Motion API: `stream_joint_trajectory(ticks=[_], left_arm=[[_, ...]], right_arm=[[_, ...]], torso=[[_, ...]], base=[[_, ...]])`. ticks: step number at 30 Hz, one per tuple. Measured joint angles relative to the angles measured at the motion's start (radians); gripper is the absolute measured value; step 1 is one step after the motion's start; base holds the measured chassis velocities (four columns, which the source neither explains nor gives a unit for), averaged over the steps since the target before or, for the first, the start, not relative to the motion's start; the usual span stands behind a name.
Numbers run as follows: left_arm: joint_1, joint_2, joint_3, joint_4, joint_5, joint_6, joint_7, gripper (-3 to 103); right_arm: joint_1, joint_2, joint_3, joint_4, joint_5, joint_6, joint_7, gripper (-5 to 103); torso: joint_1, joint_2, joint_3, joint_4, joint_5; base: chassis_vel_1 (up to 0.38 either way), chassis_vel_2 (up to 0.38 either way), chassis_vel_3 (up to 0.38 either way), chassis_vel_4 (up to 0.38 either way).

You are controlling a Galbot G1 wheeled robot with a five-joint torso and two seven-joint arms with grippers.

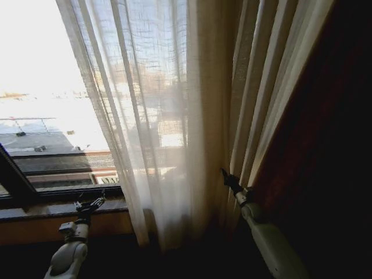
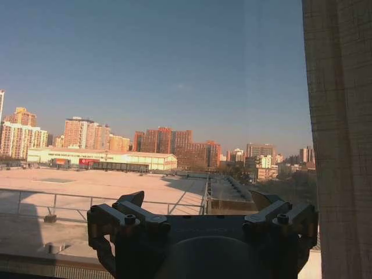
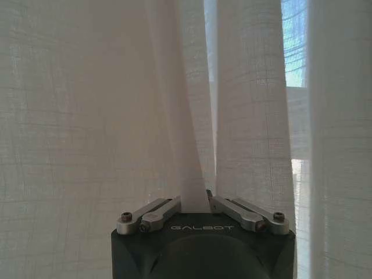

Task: Open the curtains by pulling them apart, changing their state from closed to fully open.

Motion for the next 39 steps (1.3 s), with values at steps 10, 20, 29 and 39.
stream_joint_trajectory(ticks=[10,20,29,39], left_arm=[[0.0,0.0,0.0,0.0,0.0,0.0,0.0,100],[0.0,0.0,0.0,0.0,0.0,0.0,0.0,100],[0.0,0.0,0.0,0.0,0.0,0.0,0.0,100],[0.0,0.0,0.0,0.0,0.0,0.0,0.0,100]], right_arm=[[0.04,-0.019,0.038,-0.07,-0.019,0.006,0.071,0],[0.048,-0.018,0.06,-0.068,-0.091,-0.023,0.169,0],[0.037,-0.038,0.1,-0.075,-0.129,-0.038,0.207,0],[-0.055,-0.042,0.074,0.061,-0.027,-0.053,0.122,3]], torso=[[0.0,0.0,0.0,-0.0004,0.0003],[0.0,0.0,0.0,-0.0003,0.0004],[0.0,0.0,0.0,-0.0004,0.0002],[0.0,0.0,0.0,-0.0004,0.0003]], base=[[0.0,0.0,0.0,0.0],[0.0,0.0,0.0,0.0],[0.0,0.0,0.0,0.0],[0.0,0.0,0.0,0.0]])
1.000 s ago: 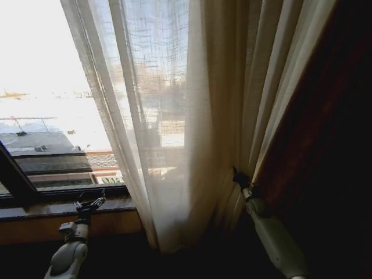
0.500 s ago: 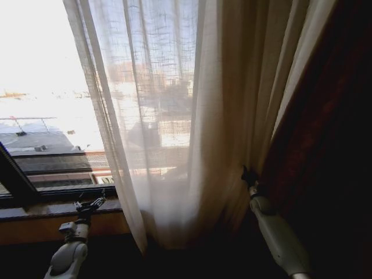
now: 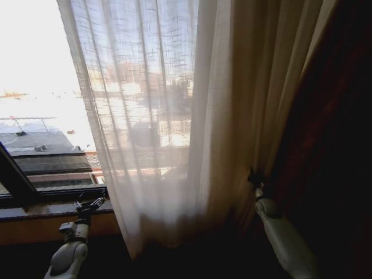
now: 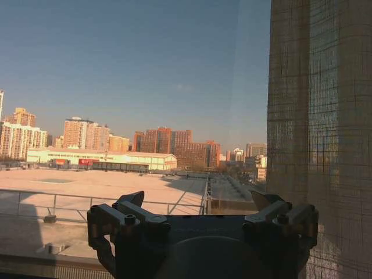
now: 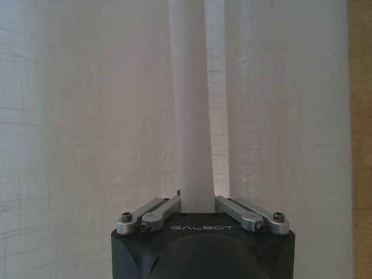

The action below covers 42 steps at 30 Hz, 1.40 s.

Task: Open the curtains by pulling them apart, changing their state from closed to fully open.

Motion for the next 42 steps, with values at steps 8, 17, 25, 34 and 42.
stream_joint_trajectory(ticks=[8,17,25,34,42], left_arm=[[0.0,0.0,0.0,0.0,0.0,0.0,0.0,100],[0.0,0.0,0.0,0.0,0.0,0.0,0.0,100],[0.0,0.0,0.0,0.0,0.0,0.0,0.0,100],[0.0,0.0,0.0,0.0,0.0,0.0,0.0,100],[0.0,0.0,0.0,0.0,0.0,0.0,0.0,100]], right_arm=[[-0.079,0.002,-0.024,0.098,0.055,0.038,-0.09,30],[-0.153,0.001,-0.021,0.169,0.063,0.051,-0.098,62],[-0.204,0.002,0.017,0.214,0.034,0.053,-0.114,90],[-0.225,0.006,0.029,0.225,0.009,0.062,-0.135,100],[-0.225,0.005,0.028,0.231,0.008,0.062,-0.137,100]], torso=[[0.0,0.0,0.0,0.0002,-0.0001],[0.0,0.0,0.0,0.0001,-0.0001],[0.0,0.0,0.0,0.0,-0.0001],[0.0,0.0,0.0,0.0,-0.0001],[0.0,0.0,0.0,-0.0001,0.0001]], base=[[0.0,0.0,0.0,0.0],[0.0,0.0,0.0,0.0],[0.0,0.0,0.0,0.0],[0.014,0.007,-0.012,-0.004],[0.128,0.093,-0.133,-0.104]])
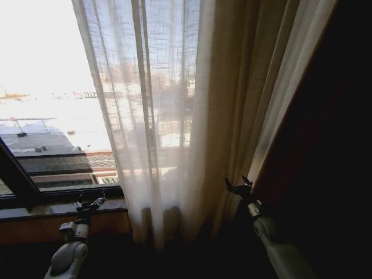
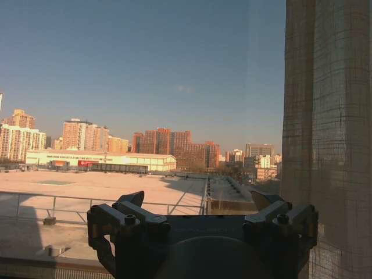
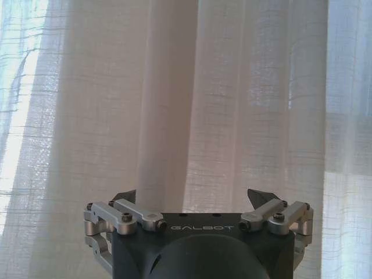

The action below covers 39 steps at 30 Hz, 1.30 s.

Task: Open the curtains by pulling them apart, changing their state from closed to fully open.

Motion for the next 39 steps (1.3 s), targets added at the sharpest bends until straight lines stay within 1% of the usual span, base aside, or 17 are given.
stream_joint_trajectory(ticks=[6,7,14,15,17,20,21,24,28,30,32,33,35,37,39], left_arm=[[0.0,0.0,0.0,0.0,0.0,0.0,0.0,100],[0.0,0.0,0.0,0.0,0.0,0.0,0.0,100],[0.0,0.0,0.0,0.0,0.0,0.0,0.0,100],[0.0,0.0,0.0,0.0,0.0,0.0,0.0,100],[0.0,0.0,0.0,0.0,0.0,0.0,0.0,100],[0.0,0.0,0.0,0.0,0.0,0.0,0.0,100],[0.0,0.0,0.0,0.0,0.0,0.0,0.0,100],[0.0,0.0,0.0,0.0,0.0,0.0,0.0,100],[0.0,0.0,0.0,0.0,0.0,0.0,0.0,100],[0.0,0.0,0.0,0.0,0.0,0.0,0.0,100],[0.0,0.0,0.0,0.0,0.0,0.0,0.0,100],[0.0,0.0,0.0,0.0,0.0,0.0,0.0,100],[0.0,0.0,0.0,0.0,0.0,0.0,0.0,100],[0.0,0.0,0.0,0.0,0.0,0.0,0.0,100],[0.0,0.0,0.0,0.0,0.0,0.0,0.0,100]], right_arm=[[-0.001,-0.005,0.005,0.005,-0.001,0.0,0.0,100],[-0.006,-0.009,0.009,0.006,0.0,0.0,-0.002,100],[-0.015,-0.017,0.019,0.012,0.002,0.0,-0.007,100],[-0.019,-0.017,0.02,0.013,0.003,0.0,-0.007,100],[-0.022,-0.017,0.021,0.015,0.004,0.0,-0.012,100],[-0.024,-0.018,0.021,0.015,0.004,0.0,-0.018,100],[-0.024,-0.018,0.022,0.015,0.005,0.0,-0.019,100],[-0.024,-0.018,0.022,0.015,0.005,0.0,-0.023,100],[-0.023,-0.017,0.022,0.014,0.005,0.001,-0.027,100],[-0.022,-0.016,0.021,0.01,0.005,0.002,-0.03,100],[-0.02,-0.016,0.02,0.009,0.004,0.002,-0.032,100],[-0.018,-0.016,0.02,0.007,0.004,0.003,-0.033,100],[-0.012,-0.015,0.014,0.001,0.01,0.012,-0.033,100],[-0.006,-0.012,0.009,-0.005,0.018,0.025,-0.032,100],[0.002,-0.008,0.005,-0.016,0.02,0.039,-0.032,100]], torso=[[0.0,0.0,0.0,0.0006,-0.0005],[0.0,0.0,0.0,0.0004,0.0002],[0.0,0.0,0.0,0.0001,-0.0004],[0.0,0.0,0.0,0.0002,0.0002],[0.0,0.0,0.0,0.0001,-0.0005],[0.0,0.0,0.0,0.0006,0.0003],[0.0,0.0,0.0,0.0006,0.0],[0.0,0.0,0.0,0.0001,-0.0002],[0.0,0.0,0.0,0.0002,-0.0005],[0.0,0.0,0.0,0.0003,0.0002],[0.0,0.0,0.0,0.0004,0.0002],[0.0,0.0,0.0,0.0001,-0.0001],[0.0,0.0,0.0,0.0,-0.0005],[0.0,0.0,0.0,0.0004,-0.0005],[0.0,0.0,0.0,0.0002,0.0003]], base=[[0.263,0.213,-0.254,-0.192],[0.321,0.269,-0.331,-0.273],[0.313,0.284,-0.335,-0.294],[0.352,0.32,-0.373,-0.318],[0.389,0.347,-0.385,-0.35],[0.392,0.351,-0.405,-0.342],[0.391,0.347,-0.389,-0.338],[0.349,0.331,-0.375,-0.341],[0.374,0.316,-0.393,-0.309],[0.414,0.333,-0.399,-0.313],[0.402,0.33,-0.396,-0.316],[0.363,0.304,-0.394,-0.335],[0.357,0.327,-0.344,-0.336],[0.351,0.337,-0.35,-0.338],[0.381,0.343,-0.365,-0.336]])
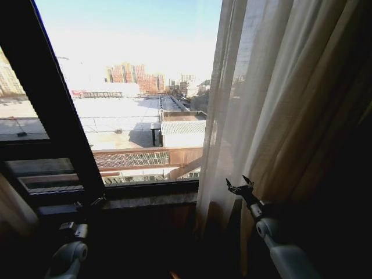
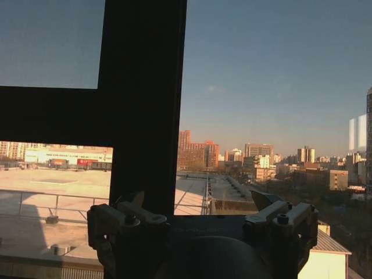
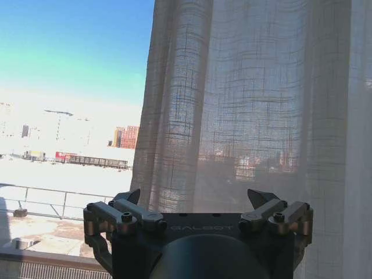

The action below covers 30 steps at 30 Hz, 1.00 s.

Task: Open the curtains by pulling them apart, changing their state from closed to fully open.

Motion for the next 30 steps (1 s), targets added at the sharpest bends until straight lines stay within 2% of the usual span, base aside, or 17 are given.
stream_joint_trajectory(ticks=[5,10,16,23,27,30], left_arm=[[0.0,0.0,0.0,0.0,0.0,0.0,0.0,100],[0.0,0.0,0.0,0.0,0.0,0.0,0.0,100],[0.0,0.0,0.0,0.0,0.0,0.0,0.0,100],[0.0,0.0,0.0,0.0,0.0,0.0,0.0,100],[0.0,0.0,0.0,0.0,0.0,0.0,0.0,100],[0.0,0.0,0.0,0.0,0.0,0.0,0.0,100]], right_arm=[[0.01,0.005,-0.004,-0.012,-0.004,0.01,-0.004,100],[0.015,0.009,-0.008,-0.023,-0.011,0.015,-0.008,100],[0.021,0.015,-0.011,-0.028,-0.008,0.01,-0.024,100],[0.03,0.019,-0.014,-0.03,-0.014,0.0,-0.029,100],[0.045,0.03,-0.025,-0.046,-0.031,0.029,0.017,100],[0.048,0.03,-0.025,-0.051,-0.037,0.029,0.019,100]], torso=[[0.0,0.0,0.0,0.0004,-0.0011],[0.0,0.0,0.0,0.0002,-0.0011],[0.0,0.0,0.0,-0.0006,0.0007],[0.0,0.0,0.0,0.0001,-0.0008],[0.0,0.0,0.0,-0.0001,-0.0003],[0.0,0.0,0.0,-0.0003,0.0003]], base=[[0.282,0.288,-0.272,-0.286],[0.11,0.087,-0.083,-0.133],[-0.012,-0.029,0.024,0.021],[-0.069,-0.054,0.07,0.061],[-0.062,-0.065,0.081,0.085],[-0.089,-0.068,0.087,0.081]])
